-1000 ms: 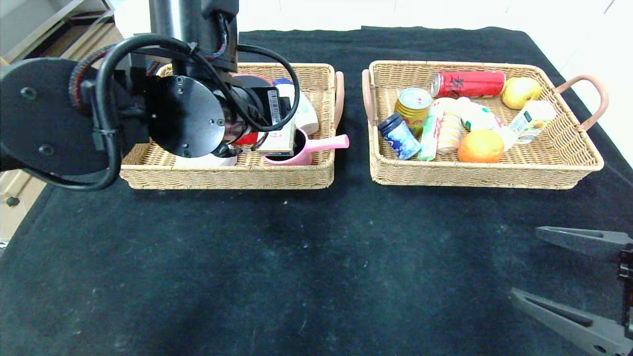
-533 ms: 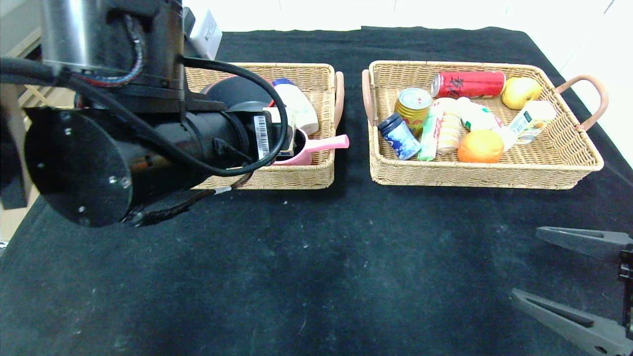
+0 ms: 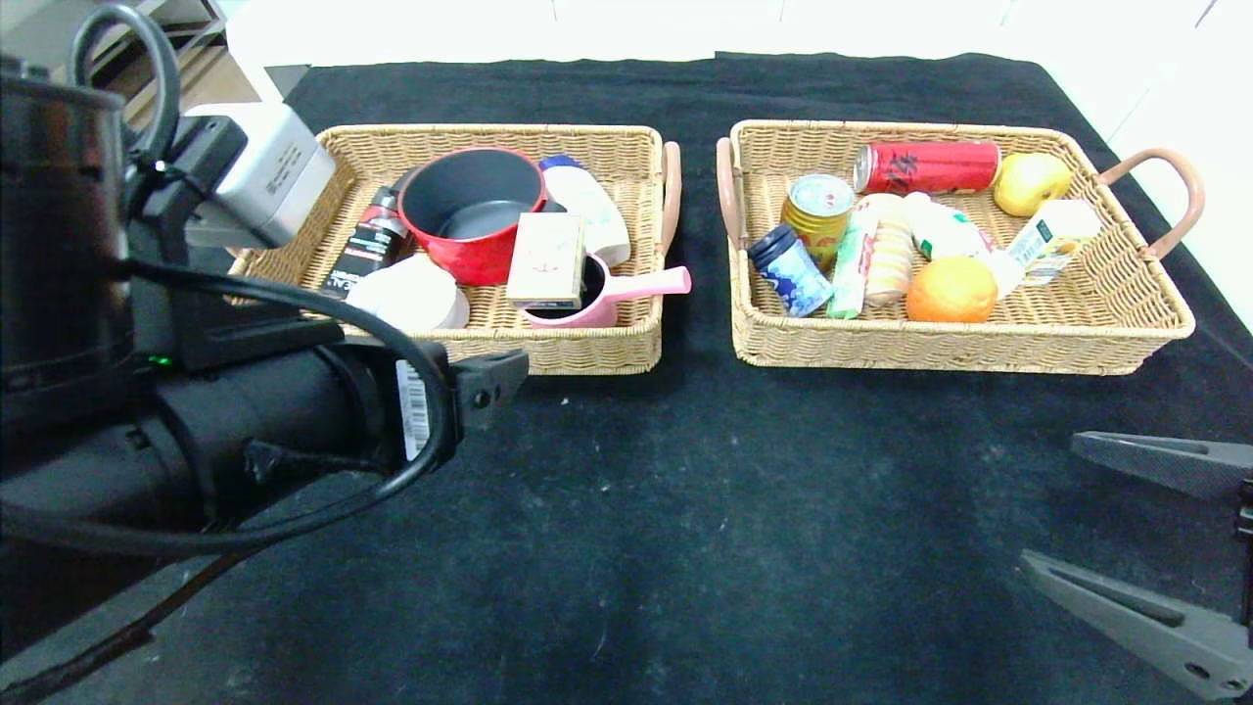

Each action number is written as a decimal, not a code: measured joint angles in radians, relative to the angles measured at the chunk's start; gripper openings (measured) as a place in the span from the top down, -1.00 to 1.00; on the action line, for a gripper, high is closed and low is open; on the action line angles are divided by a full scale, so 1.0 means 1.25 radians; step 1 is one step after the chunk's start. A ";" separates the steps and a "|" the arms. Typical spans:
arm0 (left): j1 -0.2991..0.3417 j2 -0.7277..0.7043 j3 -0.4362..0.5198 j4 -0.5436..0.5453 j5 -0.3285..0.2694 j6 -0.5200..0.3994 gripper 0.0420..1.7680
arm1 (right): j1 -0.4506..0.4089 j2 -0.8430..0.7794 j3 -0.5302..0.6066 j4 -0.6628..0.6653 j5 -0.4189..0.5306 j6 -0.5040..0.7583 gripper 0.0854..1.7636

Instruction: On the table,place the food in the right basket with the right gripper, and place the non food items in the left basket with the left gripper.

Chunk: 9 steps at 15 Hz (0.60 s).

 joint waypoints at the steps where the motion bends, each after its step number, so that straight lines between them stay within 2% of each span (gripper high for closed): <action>1: -0.006 -0.021 0.027 -0.002 0.000 0.001 -0.93 | -0.007 0.000 -0.003 -0.001 0.000 0.000 -0.94; 6: -0.020 -0.116 0.100 -0.013 0.000 0.034 -0.94 | -0.023 -0.004 -0.008 0.002 -0.004 0.000 -0.94; 9: -0.021 -0.178 0.152 -0.022 0.001 0.063 -0.94 | -0.024 -0.020 -0.001 0.011 -0.040 0.006 -0.94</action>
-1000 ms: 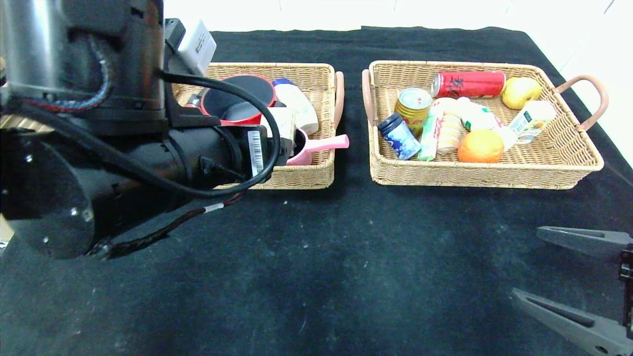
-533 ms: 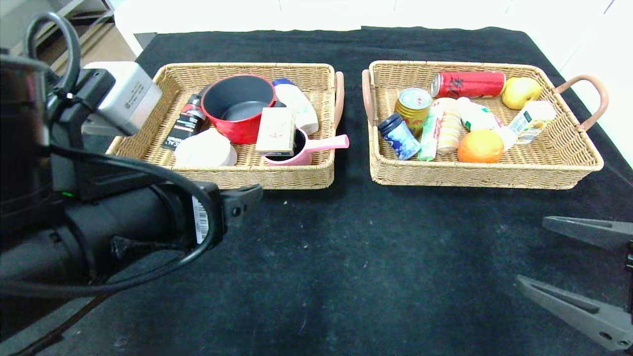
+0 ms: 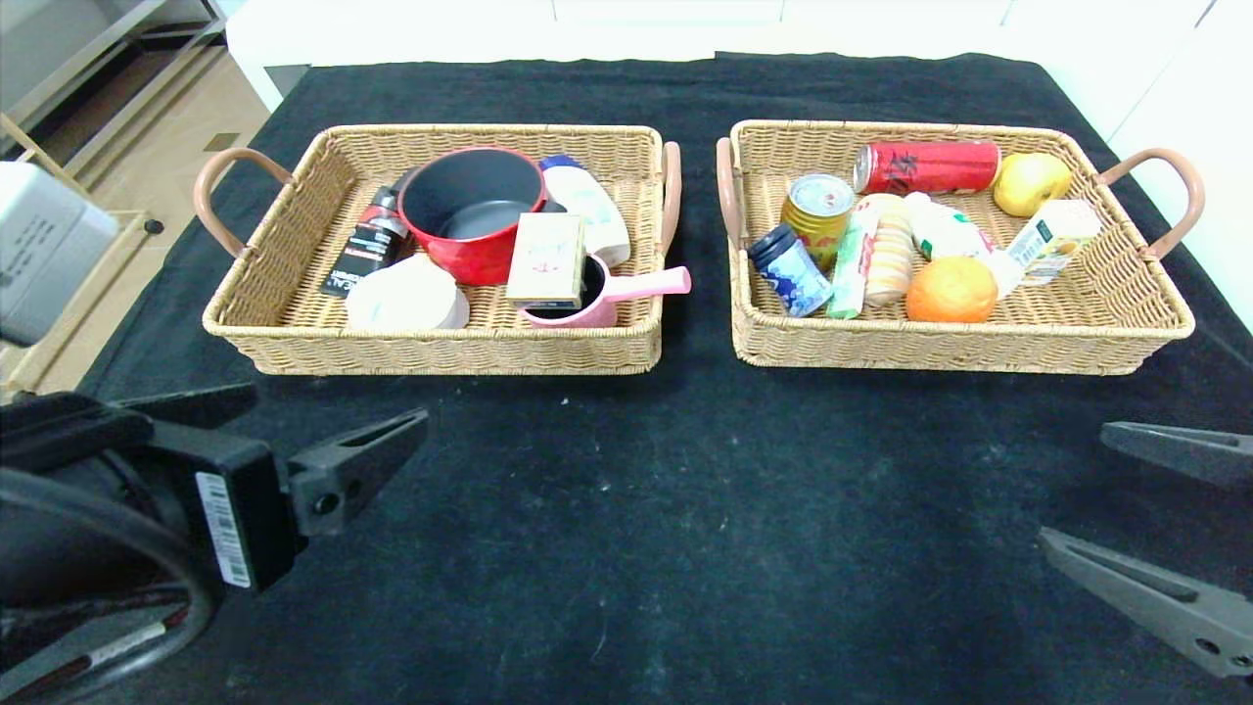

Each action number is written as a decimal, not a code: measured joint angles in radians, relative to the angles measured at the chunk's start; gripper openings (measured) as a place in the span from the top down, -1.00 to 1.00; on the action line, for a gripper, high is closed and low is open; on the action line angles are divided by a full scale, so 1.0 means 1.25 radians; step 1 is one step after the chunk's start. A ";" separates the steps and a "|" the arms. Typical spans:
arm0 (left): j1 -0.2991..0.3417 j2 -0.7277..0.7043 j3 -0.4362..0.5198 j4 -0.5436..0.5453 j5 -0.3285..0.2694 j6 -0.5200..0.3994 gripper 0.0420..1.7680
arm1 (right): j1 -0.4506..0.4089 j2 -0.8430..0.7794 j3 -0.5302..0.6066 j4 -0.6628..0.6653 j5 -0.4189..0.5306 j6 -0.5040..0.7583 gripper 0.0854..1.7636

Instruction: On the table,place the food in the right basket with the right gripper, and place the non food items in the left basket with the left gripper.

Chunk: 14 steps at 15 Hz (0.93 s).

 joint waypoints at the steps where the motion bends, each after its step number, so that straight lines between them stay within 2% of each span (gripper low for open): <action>1: 0.000 -0.019 0.018 -0.021 -0.001 0.013 -0.94 | -0.001 -0.005 0.001 0.001 -0.007 0.003 -0.94; 3: 0.002 -0.048 0.061 -0.092 -0.001 0.069 -0.94 | -0.013 -0.019 0.002 0.006 -0.015 0.010 -0.94; 5: 0.019 -0.068 0.127 -0.196 -0.001 0.177 -0.94 | -0.034 -0.046 0.000 0.052 -0.025 0.012 -0.94; 7: 0.073 -0.087 0.214 -0.393 -0.001 0.311 -0.94 | -0.059 -0.092 -0.012 0.120 -0.028 0.014 -0.94; 8: 0.106 -0.097 0.245 -0.460 -0.002 0.350 -0.94 | -0.068 -0.121 -0.021 0.162 -0.028 0.014 -0.94; 11: 0.216 -0.148 0.289 -0.502 -0.003 0.380 -0.94 | -0.083 -0.224 -0.085 0.376 -0.031 0.017 -0.94; 14: 0.301 -0.210 0.291 -0.441 -0.003 0.363 -0.94 | -0.102 -0.324 -0.146 0.504 -0.046 0.019 -0.94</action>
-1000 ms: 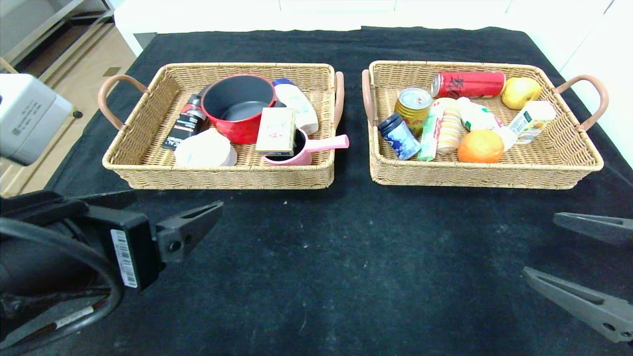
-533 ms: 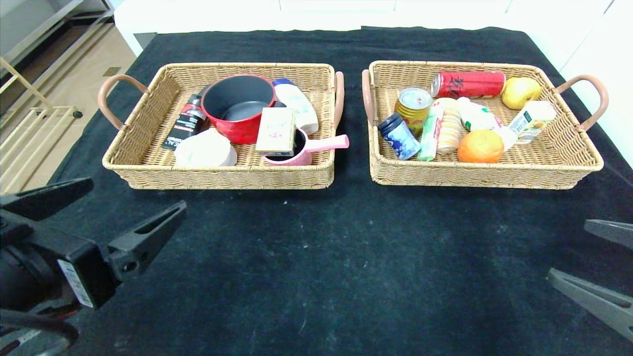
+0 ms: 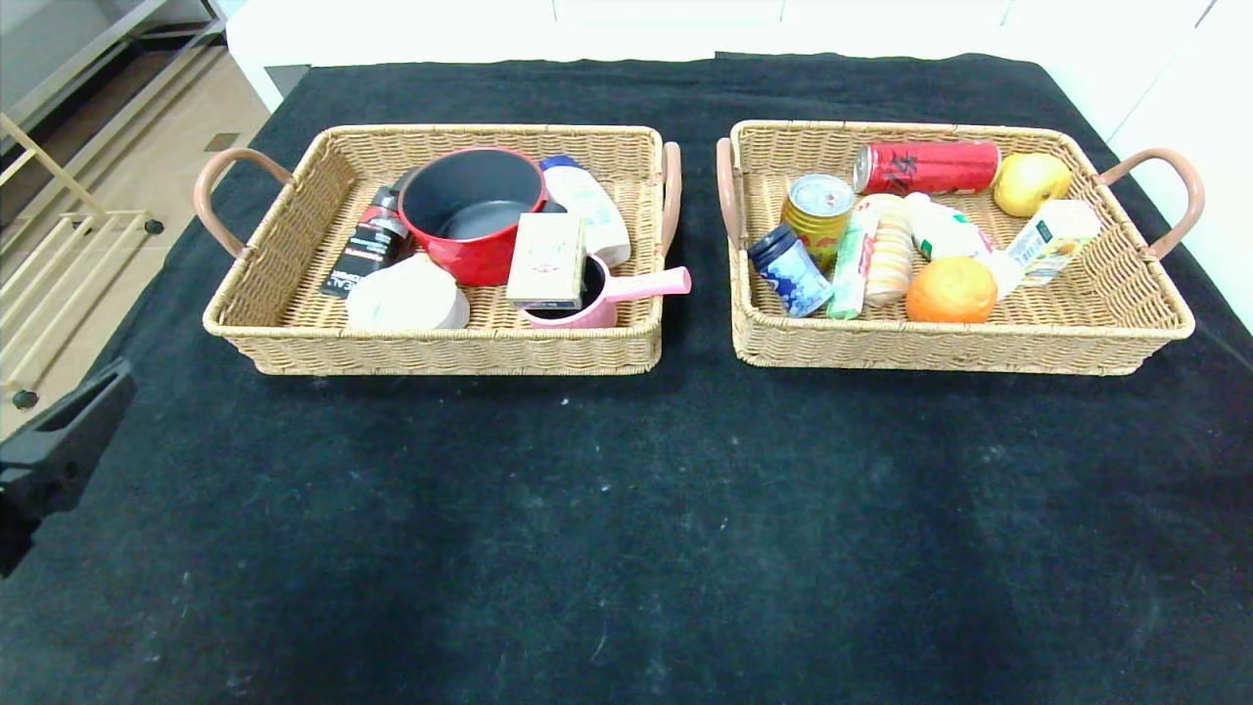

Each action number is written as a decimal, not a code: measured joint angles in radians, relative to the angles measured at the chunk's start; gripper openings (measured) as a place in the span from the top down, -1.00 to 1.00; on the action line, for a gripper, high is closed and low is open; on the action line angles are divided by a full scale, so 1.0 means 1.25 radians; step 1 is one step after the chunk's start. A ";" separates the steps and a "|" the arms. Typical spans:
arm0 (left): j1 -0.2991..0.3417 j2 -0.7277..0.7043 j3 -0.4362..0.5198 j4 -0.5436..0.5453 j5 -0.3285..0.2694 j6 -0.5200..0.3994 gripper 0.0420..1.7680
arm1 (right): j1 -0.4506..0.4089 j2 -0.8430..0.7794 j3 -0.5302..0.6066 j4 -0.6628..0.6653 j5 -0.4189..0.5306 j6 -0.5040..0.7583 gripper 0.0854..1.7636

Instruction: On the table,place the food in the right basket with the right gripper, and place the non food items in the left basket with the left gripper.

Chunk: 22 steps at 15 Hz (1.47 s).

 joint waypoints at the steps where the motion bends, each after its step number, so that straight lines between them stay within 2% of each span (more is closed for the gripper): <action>1: 0.020 -0.020 -0.006 0.039 0.000 -0.026 -0.94 | -0.010 -0.031 -0.006 0.025 -0.003 0.002 -0.94; 5: 0.111 -0.074 -0.074 0.200 -0.019 -0.127 -0.94 | -0.048 -0.121 -0.017 0.086 -0.038 0.031 -0.94; 9: 0.217 -0.134 -0.155 0.329 -0.034 -0.143 -0.94 | -0.057 -0.183 -0.034 0.143 -0.097 0.037 -0.94; 11: 0.258 -0.172 -0.180 0.389 -0.061 -0.147 -0.94 | -0.054 -0.214 -0.054 0.174 -0.162 0.035 -0.94; 13: 0.282 -0.217 -0.184 0.450 -0.076 -0.153 -0.94 | -0.051 -0.242 -0.057 0.193 -0.196 0.036 -0.94; 16: 0.303 -0.296 -0.183 0.565 -0.127 -0.187 -0.94 | -0.065 -0.259 -0.076 0.206 -0.242 0.047 -0.94; 20: 0.340 -0.385 -0.189 0.645 -0.221 -0.217 -0.94 | -0.132 -0.273 -0.067 0.209 -0.207 0.041 -0.94; 21: 0.354 -0.409 -0.188 0.684 -0.255 -0.221 -0.94 | -0.139 -0.284 -0.050 0.210 -0.205 0.040 -0.94; 22: 0.369 -0.438 -0.190 0.742 -0.308 -0.223 -0.94 | -0.146 -0.299 -0.032 0.210 -0.203 0.039 -0.94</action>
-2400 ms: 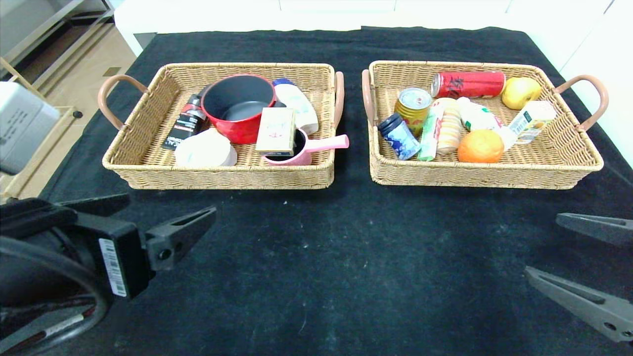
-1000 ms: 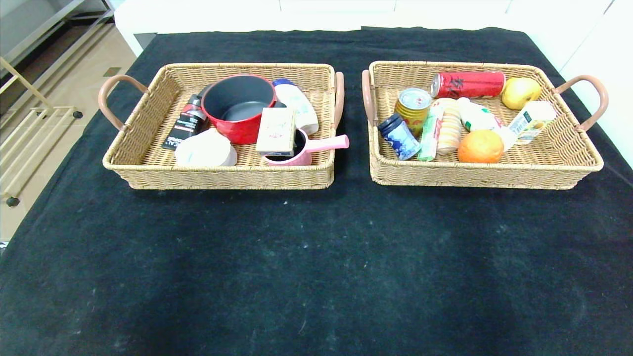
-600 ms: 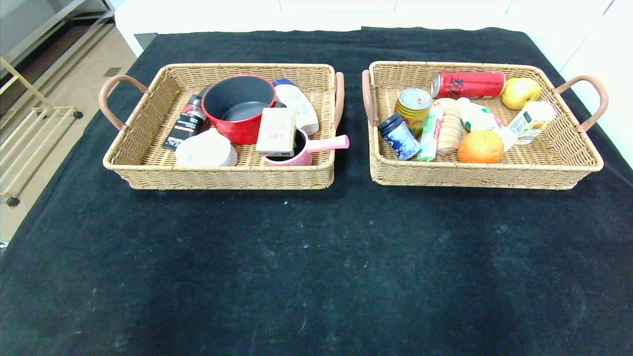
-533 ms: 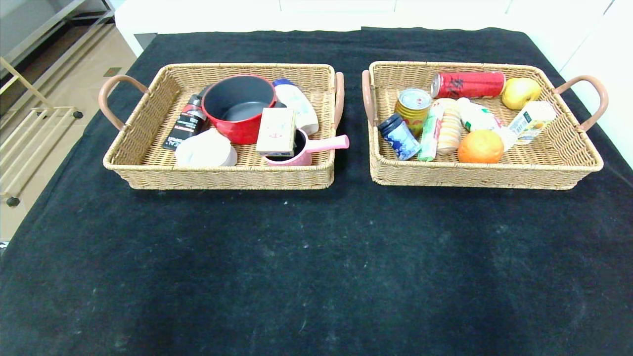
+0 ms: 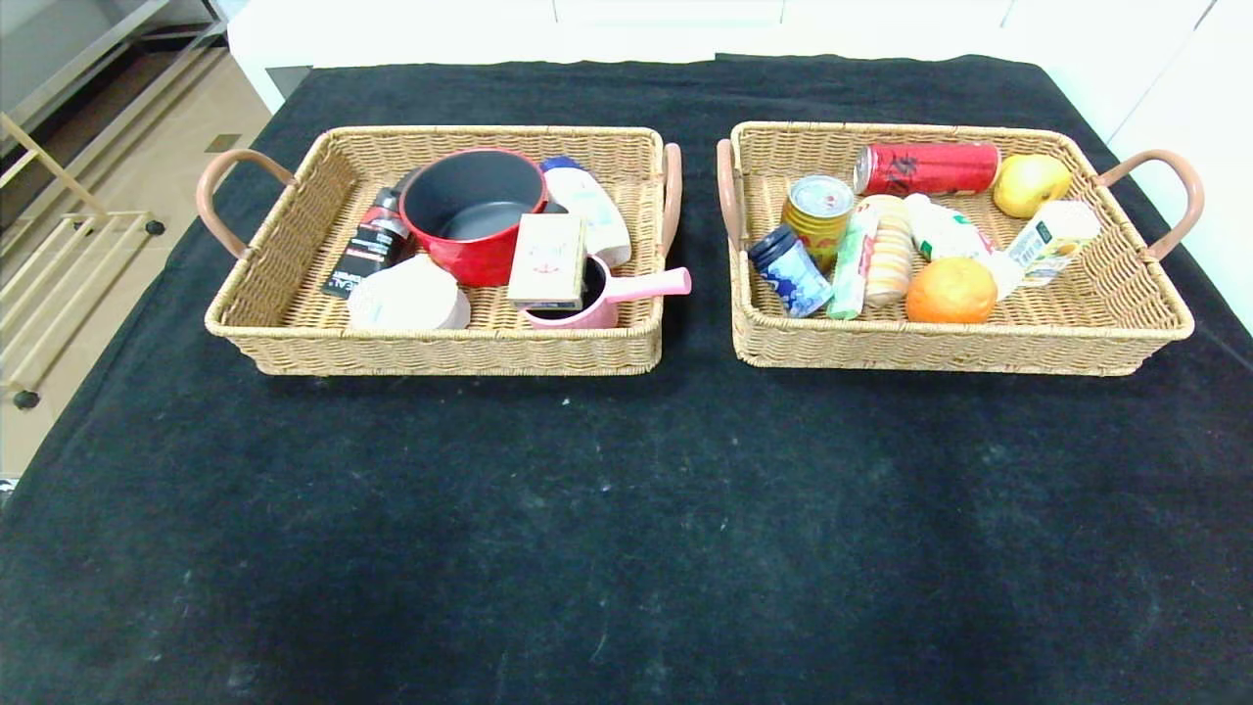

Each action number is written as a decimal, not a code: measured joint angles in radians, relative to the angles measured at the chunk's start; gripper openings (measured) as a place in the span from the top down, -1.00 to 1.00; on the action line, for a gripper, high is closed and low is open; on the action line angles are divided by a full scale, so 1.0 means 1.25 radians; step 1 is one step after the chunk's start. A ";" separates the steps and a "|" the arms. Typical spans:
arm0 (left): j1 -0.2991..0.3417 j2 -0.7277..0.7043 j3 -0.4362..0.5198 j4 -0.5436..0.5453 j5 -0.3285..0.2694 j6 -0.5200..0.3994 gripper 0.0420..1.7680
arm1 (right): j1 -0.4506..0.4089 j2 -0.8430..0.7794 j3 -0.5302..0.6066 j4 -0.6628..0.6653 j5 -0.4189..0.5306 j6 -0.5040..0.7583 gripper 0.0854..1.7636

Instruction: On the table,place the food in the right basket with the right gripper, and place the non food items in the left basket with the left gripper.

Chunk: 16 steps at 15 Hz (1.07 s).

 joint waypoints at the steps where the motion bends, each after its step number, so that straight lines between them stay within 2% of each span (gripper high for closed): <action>1: 0.012 -0.027 -0.001 0.041 -0.040 -0.001 -0.94 | -0.004 -0.015 0.018 0.000 0.001 0.000 -0.94; 5: 0.025 -0.134 0.049 0.078 -0.125 -0.003 -0.94 | -0.008 -0.084 0.108 0.000 0.027 -0.003 -0.94; 9: 0.023 -0.217 0.149 0.068 -0.182 -0.008 -0.94 | -0.014 -0.154 0.187 -0.021 0.074 0.000 -0.94; 11: 0.023 -0.233 0.200 0.005 -0.207 -0.025 -0.94 | -0.014 -0.175 0.251 -0.101 0.078 0.007 -0.94; 14: 0.023 -0.242 0.326 -0.191 -0.226 -0.036 -0.94 | -0.014 -0.189 0.407 -0.340 0.074 0.036 -0.94; 16: 0.023 -0.243 0.405 -0.274 -0.229 -0.037 -0.94 | -0.013 -0.191 0.491 -0.421 0.041 0.040 -0.94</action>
